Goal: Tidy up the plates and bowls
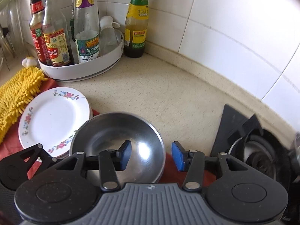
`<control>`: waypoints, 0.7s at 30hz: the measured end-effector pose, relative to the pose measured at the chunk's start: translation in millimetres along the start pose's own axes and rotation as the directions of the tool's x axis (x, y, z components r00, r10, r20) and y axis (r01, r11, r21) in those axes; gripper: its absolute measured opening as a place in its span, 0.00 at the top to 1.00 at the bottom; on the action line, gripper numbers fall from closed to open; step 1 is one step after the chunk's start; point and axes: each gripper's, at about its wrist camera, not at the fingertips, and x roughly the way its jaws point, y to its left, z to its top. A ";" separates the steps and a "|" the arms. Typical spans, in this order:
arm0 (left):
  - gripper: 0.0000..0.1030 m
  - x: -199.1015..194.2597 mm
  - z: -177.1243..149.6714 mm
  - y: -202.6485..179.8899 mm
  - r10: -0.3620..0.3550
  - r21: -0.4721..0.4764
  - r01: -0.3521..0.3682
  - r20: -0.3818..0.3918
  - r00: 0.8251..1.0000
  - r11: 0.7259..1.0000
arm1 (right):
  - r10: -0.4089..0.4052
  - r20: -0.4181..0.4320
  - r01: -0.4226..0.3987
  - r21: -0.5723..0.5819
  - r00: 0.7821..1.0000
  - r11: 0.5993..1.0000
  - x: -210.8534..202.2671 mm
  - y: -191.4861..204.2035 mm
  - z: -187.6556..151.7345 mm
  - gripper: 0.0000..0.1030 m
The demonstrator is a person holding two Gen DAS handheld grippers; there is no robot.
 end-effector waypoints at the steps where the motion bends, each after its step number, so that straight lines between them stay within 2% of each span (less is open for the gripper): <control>1: 0.15 1.4 -0.3 0.3 0.001 0.001 -0.001 0.000 1.000 1.000 | -0.024 0.012 0.024 -0.020 1.000 1.000 -1.3 2.2 0.3 0.56; 5: 0.15 5.3 -2.2 0.3 0.006 0.000 -0.006 0.003 1.000 1.000 | -0.112 0.094 0.120 -0.092 0.989 0.988 -9.7 10.6 0.9 0.52; 12: 0.14 14.6 -1.1 5.2 0.012 -0.018 -0.012 0.005 1.000 1.000 | -0.184 0.239 0.219 -0.126 0.953 0.968 -23.4 20.9 7.9 0.41; 21: 0.13 21.9 1.7 12.0 0.017 -0.030 -0.017 0.006 1.000 0.999 | -0.163 0.243 0.207 -0.169 0.956 0.964 -15.7 24.3 8.7 0.40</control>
